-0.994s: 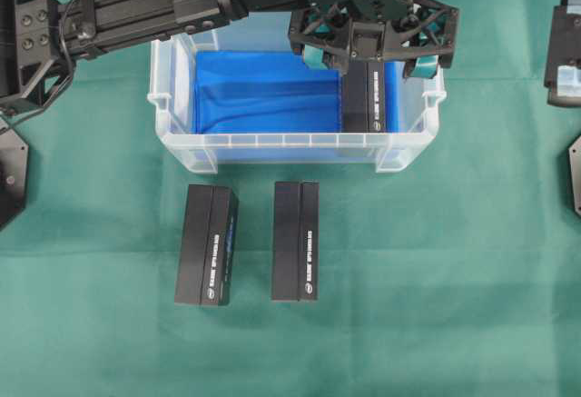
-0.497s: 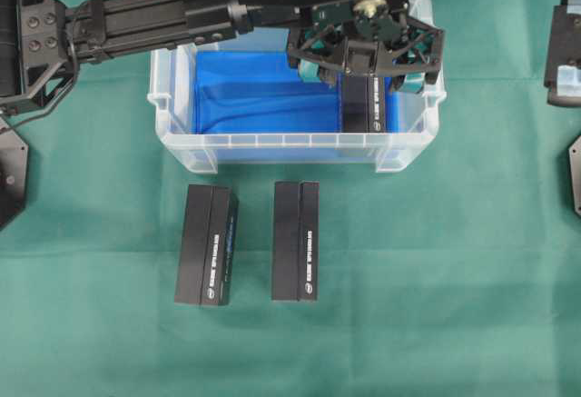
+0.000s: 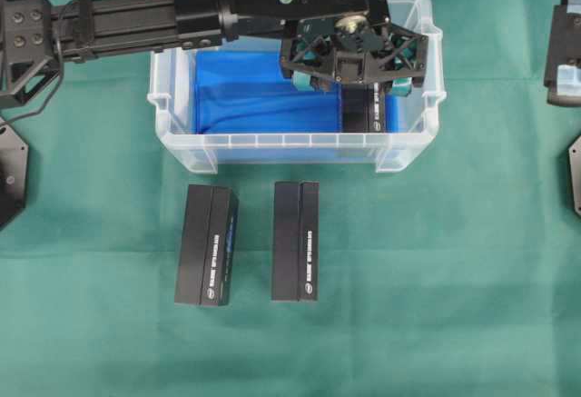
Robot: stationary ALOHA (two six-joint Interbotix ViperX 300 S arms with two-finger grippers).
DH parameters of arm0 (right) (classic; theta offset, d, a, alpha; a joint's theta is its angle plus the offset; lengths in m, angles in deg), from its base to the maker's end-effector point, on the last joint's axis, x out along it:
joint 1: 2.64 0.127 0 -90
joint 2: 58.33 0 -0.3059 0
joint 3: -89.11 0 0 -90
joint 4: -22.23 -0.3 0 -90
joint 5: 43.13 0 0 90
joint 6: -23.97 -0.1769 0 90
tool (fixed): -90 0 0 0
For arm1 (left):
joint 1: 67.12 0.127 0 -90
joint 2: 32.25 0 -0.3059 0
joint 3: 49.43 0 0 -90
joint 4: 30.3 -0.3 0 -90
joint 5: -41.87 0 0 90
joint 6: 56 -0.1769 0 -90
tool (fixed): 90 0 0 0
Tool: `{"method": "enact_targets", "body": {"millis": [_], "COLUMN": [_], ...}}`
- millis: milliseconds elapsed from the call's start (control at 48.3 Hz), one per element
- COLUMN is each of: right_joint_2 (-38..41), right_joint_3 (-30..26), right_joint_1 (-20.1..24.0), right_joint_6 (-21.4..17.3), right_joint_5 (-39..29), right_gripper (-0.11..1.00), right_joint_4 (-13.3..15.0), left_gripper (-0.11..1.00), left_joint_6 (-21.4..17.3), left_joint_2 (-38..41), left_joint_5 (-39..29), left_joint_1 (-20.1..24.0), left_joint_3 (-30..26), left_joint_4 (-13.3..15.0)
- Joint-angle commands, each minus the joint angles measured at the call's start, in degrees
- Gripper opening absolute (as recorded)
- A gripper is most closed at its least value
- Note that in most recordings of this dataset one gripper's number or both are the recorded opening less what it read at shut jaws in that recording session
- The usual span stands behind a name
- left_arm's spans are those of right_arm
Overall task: Take the box out of the case with the left arm.
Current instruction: 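Lower the left gripper and close it on the right box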
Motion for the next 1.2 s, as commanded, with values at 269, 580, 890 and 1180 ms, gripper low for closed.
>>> {"method": "enact_targets", "body": {"millis": [269, 580, 890, 1180], "right_joint_2": [-0.09, 0.0, -0.09, 0.0], "right_joint_3": [-0.44, -0.53, -0.44, -0.53], "right_joint_1": [-0.09, -0.09, -0.09, -0.09], "right_joint_6": [-0.09, -0.18, -0.18, -0.26], "right_joint_5": [0.09, 0.09, 0.09, 0.09], "right_gripper": [0.02, 0.02, 0.02, 0.02], "right_joint_4": [-0.18, -0.18, -0.18, -0.26], "left_gripper": [0.92, 0.92, 0.92, 0.92], "left_joint_6": [0.44, 0.26, 0.35, 0.35], "left_joint_2": [-2.64, -2.64, -1.67, -1.14], "left_joint_5": [6.06, 6.5, 7.21, 7.47], "left_joint_1": [0.18, 0.09, 0.18, 0.44], "left_joint_3": [0.88, 3.52, 4.31, 4.31], "left_joint_4": [-0.44, -0.35, -0.35, -0.44]}}
